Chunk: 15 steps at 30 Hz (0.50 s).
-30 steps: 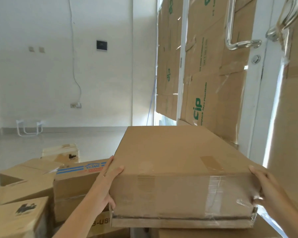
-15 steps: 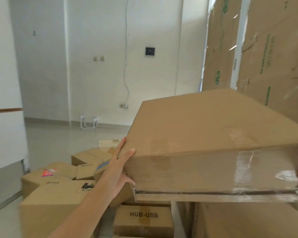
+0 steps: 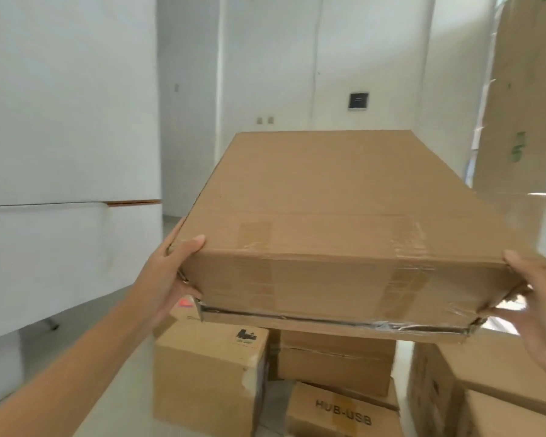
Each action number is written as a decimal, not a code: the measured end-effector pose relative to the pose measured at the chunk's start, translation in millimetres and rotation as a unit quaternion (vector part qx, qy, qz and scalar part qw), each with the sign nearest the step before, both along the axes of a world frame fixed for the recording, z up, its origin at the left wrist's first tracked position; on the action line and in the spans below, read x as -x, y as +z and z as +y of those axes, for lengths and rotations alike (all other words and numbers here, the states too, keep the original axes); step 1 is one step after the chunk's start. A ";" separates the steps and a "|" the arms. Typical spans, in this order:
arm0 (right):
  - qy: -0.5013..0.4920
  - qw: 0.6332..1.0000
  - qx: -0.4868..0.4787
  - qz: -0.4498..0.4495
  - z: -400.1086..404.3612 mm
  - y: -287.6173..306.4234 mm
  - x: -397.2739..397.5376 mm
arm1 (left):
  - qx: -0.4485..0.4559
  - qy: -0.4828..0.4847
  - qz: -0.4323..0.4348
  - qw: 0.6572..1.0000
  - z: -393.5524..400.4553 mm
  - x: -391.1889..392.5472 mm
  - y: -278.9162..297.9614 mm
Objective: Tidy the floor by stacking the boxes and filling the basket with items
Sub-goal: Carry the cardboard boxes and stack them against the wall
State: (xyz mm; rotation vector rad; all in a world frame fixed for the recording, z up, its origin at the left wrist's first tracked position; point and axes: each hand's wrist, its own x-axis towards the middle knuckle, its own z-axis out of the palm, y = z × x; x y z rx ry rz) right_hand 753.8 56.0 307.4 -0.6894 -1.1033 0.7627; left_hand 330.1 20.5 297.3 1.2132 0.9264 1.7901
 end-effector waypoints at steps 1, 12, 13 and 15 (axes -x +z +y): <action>0.040 0.999 0.015 -0.024 7.8 -8.3 17.8 | -0.002 0.024 0.009 1.000 -13.2 16.3 -3.9; 0.278 0.949 0.111 -0.098 14.5 -81.9 275.0 | 0.098 0.300 -0.023 0.949 -214.3 167.9 -100.6; 0.284 0.945 0.121 -0.111 11.1 -89.9 299.6 | 0.112 0.321 -0.038 0.940 -234.1 176.3 -113.1; 0.309 0.931 0.146 -0.133 3.0 -108.8 346.4 | 0.135 0.371 -0.073 0.916 -274.0 190.1 -138.9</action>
